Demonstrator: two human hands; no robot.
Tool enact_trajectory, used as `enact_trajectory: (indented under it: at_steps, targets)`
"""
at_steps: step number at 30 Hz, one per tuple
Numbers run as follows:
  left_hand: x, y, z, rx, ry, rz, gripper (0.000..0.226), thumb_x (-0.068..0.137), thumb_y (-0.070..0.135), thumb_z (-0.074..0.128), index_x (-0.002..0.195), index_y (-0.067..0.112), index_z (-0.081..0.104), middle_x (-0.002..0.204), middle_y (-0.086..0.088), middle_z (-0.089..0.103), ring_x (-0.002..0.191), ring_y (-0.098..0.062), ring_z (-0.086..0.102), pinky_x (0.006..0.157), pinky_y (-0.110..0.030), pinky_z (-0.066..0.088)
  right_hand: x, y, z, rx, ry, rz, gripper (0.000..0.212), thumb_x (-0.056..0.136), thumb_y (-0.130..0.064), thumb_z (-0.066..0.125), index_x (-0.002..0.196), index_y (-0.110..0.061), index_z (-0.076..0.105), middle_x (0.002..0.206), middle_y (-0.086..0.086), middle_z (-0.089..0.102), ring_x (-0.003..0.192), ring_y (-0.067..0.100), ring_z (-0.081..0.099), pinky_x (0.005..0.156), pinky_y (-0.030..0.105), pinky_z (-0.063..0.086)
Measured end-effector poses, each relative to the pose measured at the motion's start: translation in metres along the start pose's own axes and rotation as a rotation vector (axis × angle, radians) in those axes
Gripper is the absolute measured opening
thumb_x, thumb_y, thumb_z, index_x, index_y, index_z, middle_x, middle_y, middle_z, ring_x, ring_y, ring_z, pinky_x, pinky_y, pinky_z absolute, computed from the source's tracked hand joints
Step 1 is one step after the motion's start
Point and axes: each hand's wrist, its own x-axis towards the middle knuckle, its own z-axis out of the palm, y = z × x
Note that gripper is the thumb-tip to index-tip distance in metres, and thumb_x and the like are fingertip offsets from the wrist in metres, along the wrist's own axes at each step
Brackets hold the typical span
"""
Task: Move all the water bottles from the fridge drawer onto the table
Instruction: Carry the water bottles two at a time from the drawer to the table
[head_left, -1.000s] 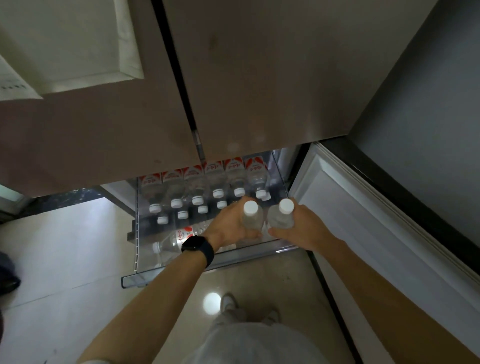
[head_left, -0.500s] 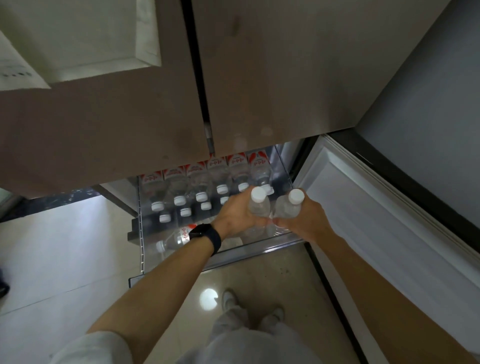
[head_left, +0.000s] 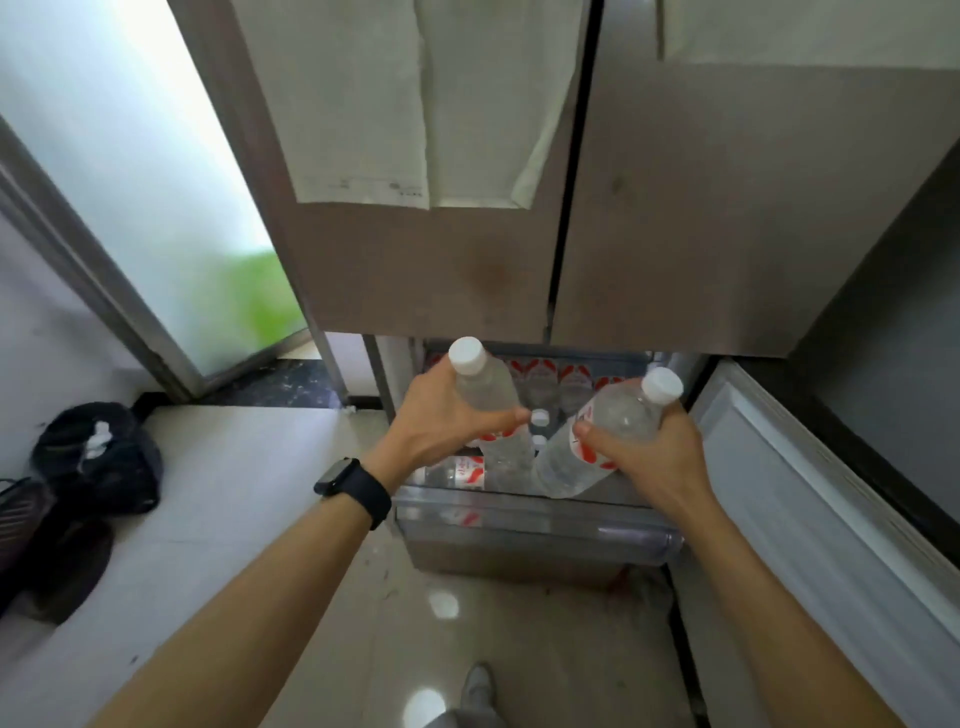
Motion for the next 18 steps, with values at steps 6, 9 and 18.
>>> enact_trajectory:
  at_steps: [6, 9, 18]
  targets:
    - [-0.149, -0.008, -0.056, 0.063, 0.187, -0.148, 0.033, 0.073, 0.048, 0.086, 0.093, 0.030, 0.066, 0.087, 0.015, 0.071, 0.083, 0.006, 0.066, 0.066, -0.007, 0.044, -0.079, -0.023, 0.052, 0.026, -0.319, -0.125, 0.057, 0.067, -0.034, 0.091, 0.113, -0.027, 0.059, 0.106, -0.010, 0.065, 0.097, 0.006, 0.063, 0.080, 0.024, 0.053]
    - [-0.237, -0.029, -0.073, 0.132, 0.254, -0.297, 0.042, 0.067, 0.060, 0.084, 0.093, 0.034, 0.064, 0.087, 0.017, 0.069, 0.083, 0.002, 0.064, 0.069, -0.013, 0.043, -0.135, -0.032, 0.088, 0.008, -0.506, -0.166, 0.052, 0.069, -0.031, 0.089, 0.110, -0.032, 0.057, 0.105, -0.012, 0.063, 0.096, 0.009, 0.062, 0.085, 0.033, 0.053]
    - [-0.503, -0.070, -0.123, 0.142, 0.540, -0.671, 0.067, 0.061, 0.071, 0.081, 0.111, 0.035, 0.056, 0.102, 0.017, 0.065, 0.094, -0.006, 0.063, 0.086, -0.034, 0.056, -0.319, -0.067, 0.212, -0.182, -0.967, -0.410, 0.070, 0.059, -0.059, 0.085, 0.115, -0.027, 0.059, 0.103, -0.012, 0.068, 0.096, 0.010, 0.065, 0.080, 0.028, 0.054]
